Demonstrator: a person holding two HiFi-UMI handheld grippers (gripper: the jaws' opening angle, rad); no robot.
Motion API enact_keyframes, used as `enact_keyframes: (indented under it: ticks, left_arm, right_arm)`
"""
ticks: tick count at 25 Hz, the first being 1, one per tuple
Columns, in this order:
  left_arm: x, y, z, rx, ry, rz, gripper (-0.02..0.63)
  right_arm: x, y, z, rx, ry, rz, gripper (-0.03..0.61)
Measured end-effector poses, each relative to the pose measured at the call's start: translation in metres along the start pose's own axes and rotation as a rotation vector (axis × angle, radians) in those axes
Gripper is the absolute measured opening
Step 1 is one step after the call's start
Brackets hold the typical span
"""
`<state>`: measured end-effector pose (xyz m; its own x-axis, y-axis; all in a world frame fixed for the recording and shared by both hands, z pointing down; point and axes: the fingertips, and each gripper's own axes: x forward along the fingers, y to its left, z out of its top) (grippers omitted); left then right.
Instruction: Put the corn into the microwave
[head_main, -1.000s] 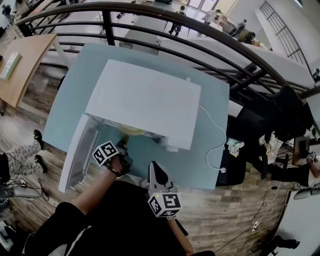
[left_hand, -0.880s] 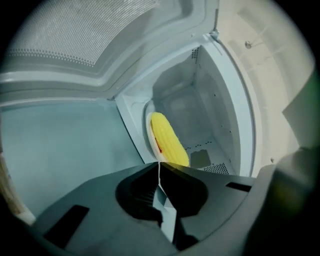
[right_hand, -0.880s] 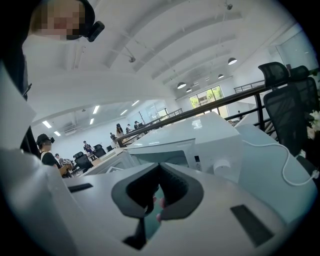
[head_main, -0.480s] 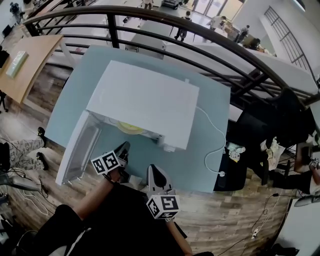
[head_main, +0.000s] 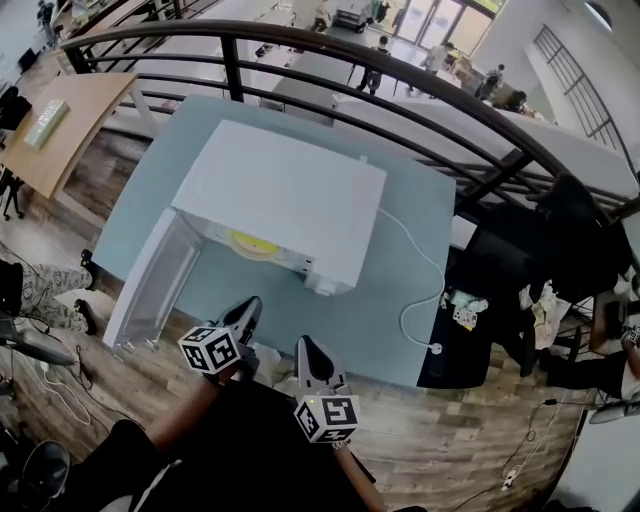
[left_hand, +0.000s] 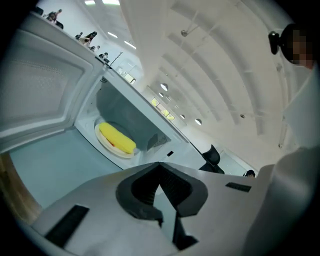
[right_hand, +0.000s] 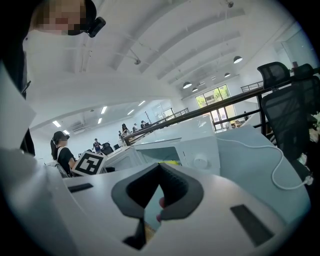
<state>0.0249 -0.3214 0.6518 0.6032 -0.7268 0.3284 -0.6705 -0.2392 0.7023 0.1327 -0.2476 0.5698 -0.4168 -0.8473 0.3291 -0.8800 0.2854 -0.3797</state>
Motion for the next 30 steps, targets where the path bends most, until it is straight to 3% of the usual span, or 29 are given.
enact_keyframes:
  ticks: [10,22,30]
  left_arm:
    - [-0.045,-0.046,-0.037,0.179,-0.052,0.009,0.002]
    - [-0.120,-0.079,-0.076,0.291,-0.116,0.047,0.002]
    - [-0.155,-0.099,-0.079,0.357,-0.174,0.055,0.002]
  right_arm:
    - [-0.057,-0.012,-0.019,0.004,-0.008,0.012,0.009]
    - [-0.115,-0.004,-0.036,-0.018,-0.042,0.043,0.009]
    - [-0.140,0.018,-0.031,-0.083,-0.092,0.092,0.009]
